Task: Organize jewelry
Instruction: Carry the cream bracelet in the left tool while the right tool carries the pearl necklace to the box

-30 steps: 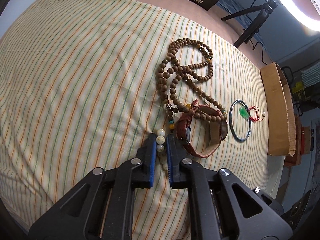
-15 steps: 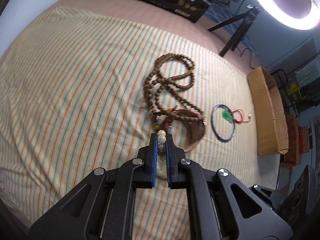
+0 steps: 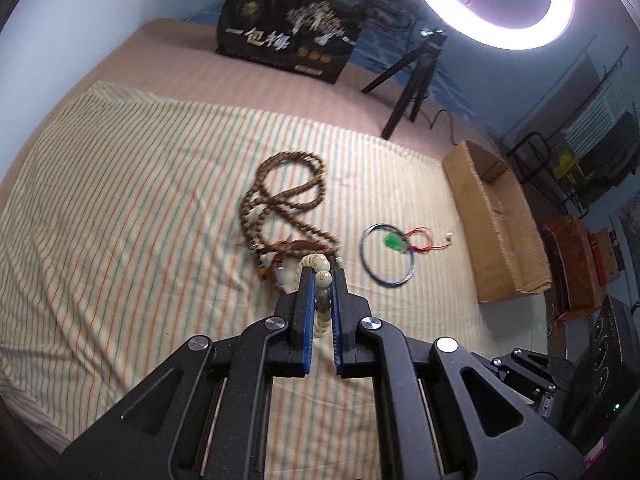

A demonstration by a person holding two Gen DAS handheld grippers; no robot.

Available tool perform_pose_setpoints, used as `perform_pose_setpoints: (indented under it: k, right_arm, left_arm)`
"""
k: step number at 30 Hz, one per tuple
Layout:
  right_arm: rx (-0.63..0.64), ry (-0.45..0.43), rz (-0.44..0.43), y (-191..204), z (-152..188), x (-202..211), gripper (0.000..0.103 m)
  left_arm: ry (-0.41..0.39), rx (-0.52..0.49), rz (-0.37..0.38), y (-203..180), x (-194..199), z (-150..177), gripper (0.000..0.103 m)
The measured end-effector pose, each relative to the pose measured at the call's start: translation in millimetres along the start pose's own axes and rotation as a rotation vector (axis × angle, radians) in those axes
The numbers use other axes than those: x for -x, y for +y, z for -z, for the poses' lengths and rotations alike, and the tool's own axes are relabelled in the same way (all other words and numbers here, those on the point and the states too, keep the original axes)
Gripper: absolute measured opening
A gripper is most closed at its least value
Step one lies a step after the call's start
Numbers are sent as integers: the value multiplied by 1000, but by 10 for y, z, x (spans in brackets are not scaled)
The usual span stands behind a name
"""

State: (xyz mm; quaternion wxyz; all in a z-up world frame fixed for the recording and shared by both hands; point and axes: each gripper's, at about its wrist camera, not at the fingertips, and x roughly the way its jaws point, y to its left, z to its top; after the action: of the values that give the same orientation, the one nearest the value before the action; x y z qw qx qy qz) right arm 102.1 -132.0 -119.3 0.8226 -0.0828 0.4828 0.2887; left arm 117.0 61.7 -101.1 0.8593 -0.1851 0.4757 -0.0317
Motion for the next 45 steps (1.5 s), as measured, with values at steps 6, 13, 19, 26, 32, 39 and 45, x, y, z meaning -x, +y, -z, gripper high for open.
perform_pose_setpoints:
  k: [6, 13, 19, 26, 32, 39, 45]
  right_arm:
    - [-31, -60, 15, -160, -10, 305, 6]
    - [-87, -154, 56, -500, -158, 759, 6]
    - [-150, -207, 117, -895, -259, 1050, 6]
    - [-191, -238, 193, -1314, -327, 1250, 6]
    - [-235, -230, 237, -1652, -331, 1255, 6]
    - [-289, -191, 274, -1918, -292, 1139, 6]
    - [-342, -145, 285, -2123, -214, 1000, 6]
  left_arm:
    - [-28, -58, 40, -304, 136, -8, 5]
    - [-72, -122, 84, -714, 214, -49, 5]
    - [-71, -161, 135, -1078, 89, -112, 5]
    - [-70, -236, 186, -1568, -52, -148, 5]
    - [-47, -270, 247, -1937, -211, -185, 5]
    - [8, -256, 308, -2222, -531, -224, 5]
    - [68, -247, 319, -2264, -891, -238, 5]
